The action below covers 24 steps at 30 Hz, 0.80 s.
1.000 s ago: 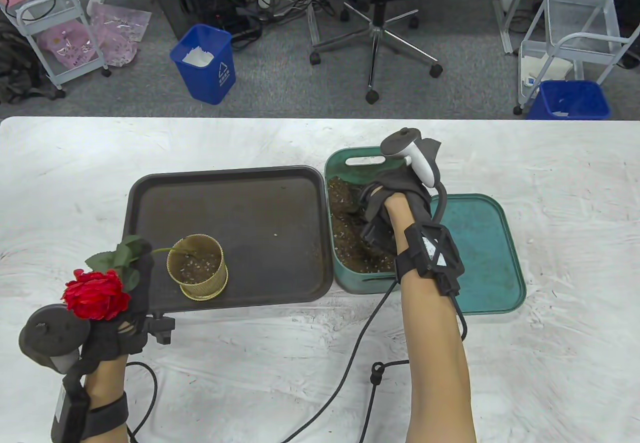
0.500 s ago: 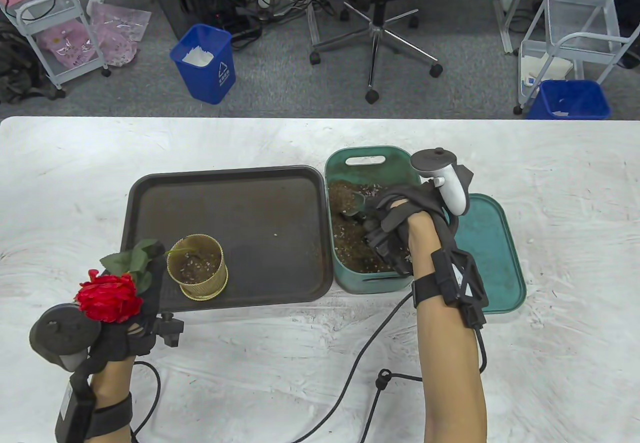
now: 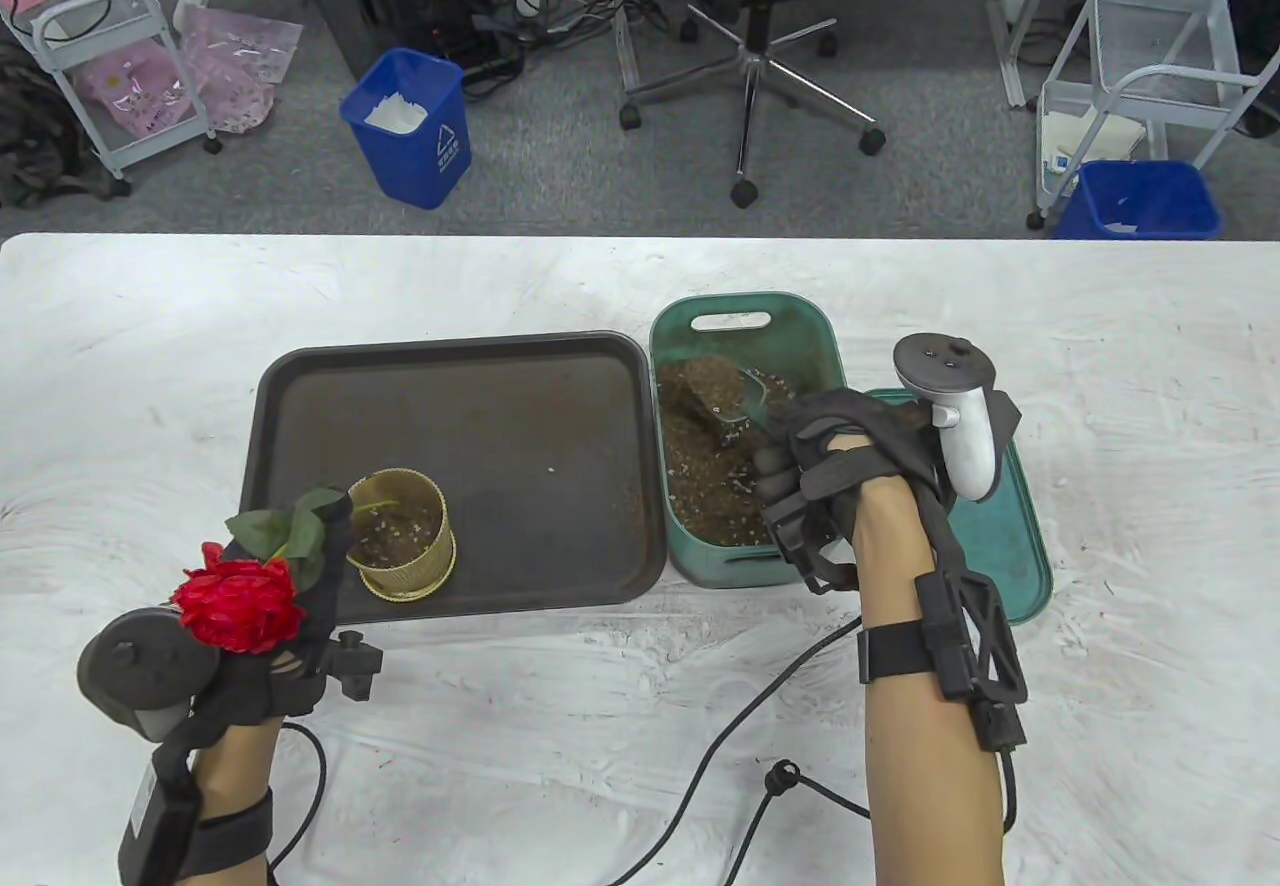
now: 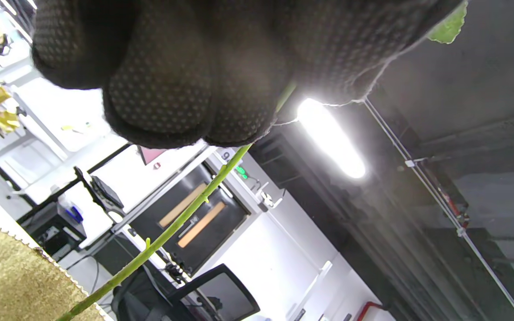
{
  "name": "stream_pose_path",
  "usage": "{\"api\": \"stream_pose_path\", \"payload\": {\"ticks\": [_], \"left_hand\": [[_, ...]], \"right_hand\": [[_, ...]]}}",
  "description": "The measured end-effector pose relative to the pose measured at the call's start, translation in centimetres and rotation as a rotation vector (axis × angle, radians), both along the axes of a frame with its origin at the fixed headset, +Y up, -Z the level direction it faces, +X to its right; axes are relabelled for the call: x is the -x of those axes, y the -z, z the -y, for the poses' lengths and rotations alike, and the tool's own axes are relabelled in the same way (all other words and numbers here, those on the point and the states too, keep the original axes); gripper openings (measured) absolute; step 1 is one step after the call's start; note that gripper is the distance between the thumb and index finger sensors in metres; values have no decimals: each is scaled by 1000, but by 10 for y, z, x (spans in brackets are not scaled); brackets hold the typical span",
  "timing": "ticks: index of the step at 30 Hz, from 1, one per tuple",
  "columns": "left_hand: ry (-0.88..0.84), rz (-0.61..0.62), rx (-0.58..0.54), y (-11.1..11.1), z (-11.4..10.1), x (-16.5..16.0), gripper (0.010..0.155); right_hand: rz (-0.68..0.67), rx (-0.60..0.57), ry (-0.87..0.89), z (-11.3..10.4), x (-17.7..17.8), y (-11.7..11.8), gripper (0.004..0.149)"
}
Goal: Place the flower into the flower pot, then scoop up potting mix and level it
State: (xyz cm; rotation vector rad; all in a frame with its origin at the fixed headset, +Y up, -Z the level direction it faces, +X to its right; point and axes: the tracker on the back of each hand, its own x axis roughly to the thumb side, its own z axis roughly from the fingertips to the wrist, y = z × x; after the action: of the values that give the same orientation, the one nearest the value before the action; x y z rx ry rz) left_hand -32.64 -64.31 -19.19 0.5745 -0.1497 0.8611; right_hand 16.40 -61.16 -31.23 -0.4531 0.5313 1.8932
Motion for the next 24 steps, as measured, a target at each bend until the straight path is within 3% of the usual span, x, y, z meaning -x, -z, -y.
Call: {"api": "stream_pose_path", "payload": {"ticks": [5,10,17,24], "left_hand": [[20,17,-1,0,1,-6,43],[35,19,-5,0,0,-8,44],[29,14,-4,0,0,-7,43],[26,11,-5,-1,-1,-5,43]], "right_hand": [[-53,-59,7,-17,12,-12,53],[-169,-98,52,-24,46,-22,53],[-333,-89,111,-10,108,-29,53],[-448,-63,53,6,166,-33,53]]}}
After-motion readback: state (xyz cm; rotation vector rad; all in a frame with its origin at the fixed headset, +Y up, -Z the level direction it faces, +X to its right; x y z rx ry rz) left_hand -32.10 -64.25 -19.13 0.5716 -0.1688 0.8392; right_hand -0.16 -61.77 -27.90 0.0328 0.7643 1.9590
